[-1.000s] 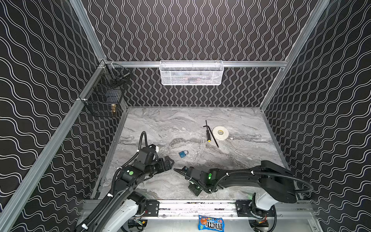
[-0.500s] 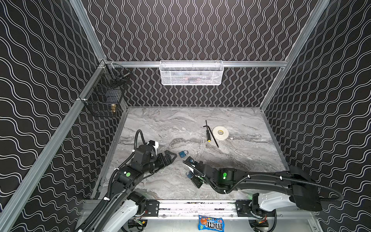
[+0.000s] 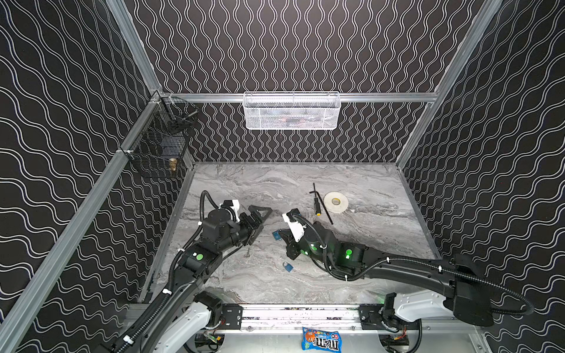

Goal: Unlock with the key

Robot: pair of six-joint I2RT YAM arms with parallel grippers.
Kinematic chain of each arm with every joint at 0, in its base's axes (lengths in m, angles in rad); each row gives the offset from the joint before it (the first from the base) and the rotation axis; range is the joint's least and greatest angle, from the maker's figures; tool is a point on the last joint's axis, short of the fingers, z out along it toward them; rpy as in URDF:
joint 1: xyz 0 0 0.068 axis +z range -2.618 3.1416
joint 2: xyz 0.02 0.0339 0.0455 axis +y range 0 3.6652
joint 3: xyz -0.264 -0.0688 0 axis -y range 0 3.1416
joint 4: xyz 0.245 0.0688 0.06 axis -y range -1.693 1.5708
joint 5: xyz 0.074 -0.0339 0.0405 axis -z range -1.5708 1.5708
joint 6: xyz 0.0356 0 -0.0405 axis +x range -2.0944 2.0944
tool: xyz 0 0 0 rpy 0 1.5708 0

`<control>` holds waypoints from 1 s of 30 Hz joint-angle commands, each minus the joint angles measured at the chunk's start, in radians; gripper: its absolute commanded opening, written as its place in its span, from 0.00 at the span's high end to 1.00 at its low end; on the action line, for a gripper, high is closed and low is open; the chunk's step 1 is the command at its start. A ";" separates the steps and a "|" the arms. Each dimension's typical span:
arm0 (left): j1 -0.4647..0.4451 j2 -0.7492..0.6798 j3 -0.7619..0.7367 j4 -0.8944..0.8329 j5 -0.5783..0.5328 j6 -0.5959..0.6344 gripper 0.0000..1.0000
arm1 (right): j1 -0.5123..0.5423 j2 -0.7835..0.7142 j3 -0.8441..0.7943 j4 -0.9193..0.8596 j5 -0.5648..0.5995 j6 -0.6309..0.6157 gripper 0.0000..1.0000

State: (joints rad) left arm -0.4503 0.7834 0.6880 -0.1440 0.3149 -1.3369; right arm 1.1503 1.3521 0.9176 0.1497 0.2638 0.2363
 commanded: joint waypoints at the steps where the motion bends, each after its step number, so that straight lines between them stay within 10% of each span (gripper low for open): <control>1: -0.007 0.010 0.024 0.083 -0.053 -0.086 0.01 | -0.003 0.012 0.035 0.128 0.012 0.011 1.00; 30: -0.084 0.049 -0.041 0.398 -0.176 -0.247 0.16 | -0.013 0.129 0.145 0.266 -0.080 0.009 1.00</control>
State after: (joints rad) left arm -0.5331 0.8352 0.6559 0.1955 0.1528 -1.5490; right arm 1.1378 1.4826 1.0653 0.3695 0.1886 0.2432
